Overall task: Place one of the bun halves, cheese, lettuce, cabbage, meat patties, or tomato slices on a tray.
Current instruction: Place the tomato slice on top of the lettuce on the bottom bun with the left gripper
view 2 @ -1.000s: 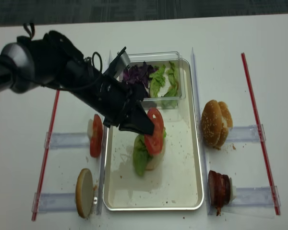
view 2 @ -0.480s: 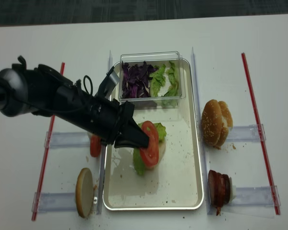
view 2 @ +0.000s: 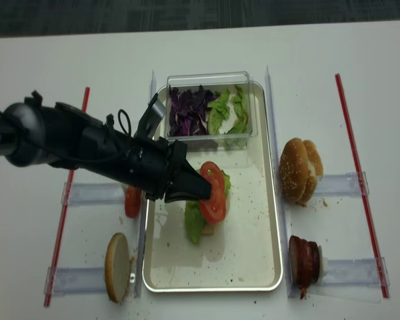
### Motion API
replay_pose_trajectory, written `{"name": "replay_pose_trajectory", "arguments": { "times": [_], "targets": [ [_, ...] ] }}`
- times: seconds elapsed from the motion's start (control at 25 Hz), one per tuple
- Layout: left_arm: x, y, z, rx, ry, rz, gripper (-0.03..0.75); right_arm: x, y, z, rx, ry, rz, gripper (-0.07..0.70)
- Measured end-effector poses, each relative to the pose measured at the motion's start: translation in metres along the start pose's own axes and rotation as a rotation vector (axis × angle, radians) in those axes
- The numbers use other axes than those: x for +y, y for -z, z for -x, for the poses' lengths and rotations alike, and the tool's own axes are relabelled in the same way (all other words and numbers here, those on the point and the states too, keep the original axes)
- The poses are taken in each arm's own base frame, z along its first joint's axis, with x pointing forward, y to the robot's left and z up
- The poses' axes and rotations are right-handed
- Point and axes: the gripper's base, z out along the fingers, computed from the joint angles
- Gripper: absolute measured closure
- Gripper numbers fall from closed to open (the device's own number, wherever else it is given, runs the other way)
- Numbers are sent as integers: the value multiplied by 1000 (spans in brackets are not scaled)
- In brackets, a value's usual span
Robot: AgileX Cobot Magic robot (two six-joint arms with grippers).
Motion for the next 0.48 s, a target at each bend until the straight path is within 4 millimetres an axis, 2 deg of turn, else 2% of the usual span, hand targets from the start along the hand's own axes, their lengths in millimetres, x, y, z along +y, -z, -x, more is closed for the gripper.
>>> {"name": "replay_pose_trajectory", "arguments": {
  "times": [0.12, 0.48],
  "targets": [
    [7, -3, 1, 8, 6, 4, 706, 0, 0, 0, 0, 0, 0, 61],
    [8, -4, 1, 1, -21, 1, 706, 0, 0, 0, 0, 0, 0, 61]
  ]
}}
